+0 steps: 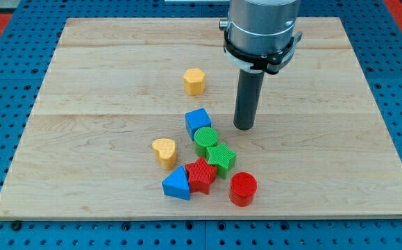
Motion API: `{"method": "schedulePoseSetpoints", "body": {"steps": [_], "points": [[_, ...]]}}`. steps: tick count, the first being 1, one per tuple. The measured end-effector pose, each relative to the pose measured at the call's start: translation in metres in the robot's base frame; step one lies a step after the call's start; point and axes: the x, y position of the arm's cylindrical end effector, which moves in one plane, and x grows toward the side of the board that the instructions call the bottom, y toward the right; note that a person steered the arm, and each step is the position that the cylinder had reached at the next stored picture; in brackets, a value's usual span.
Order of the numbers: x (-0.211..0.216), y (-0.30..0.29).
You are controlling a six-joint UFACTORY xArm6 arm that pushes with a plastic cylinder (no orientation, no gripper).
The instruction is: Push the green star left to the green circle
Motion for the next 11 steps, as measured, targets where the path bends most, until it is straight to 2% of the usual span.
{"method": "schedulePoseSetpoints", "body": {"steps": [3,6,11], "points": [[-0.007,-0.038],[-0.045,-0.040],[-0.073,-0.039]]}}
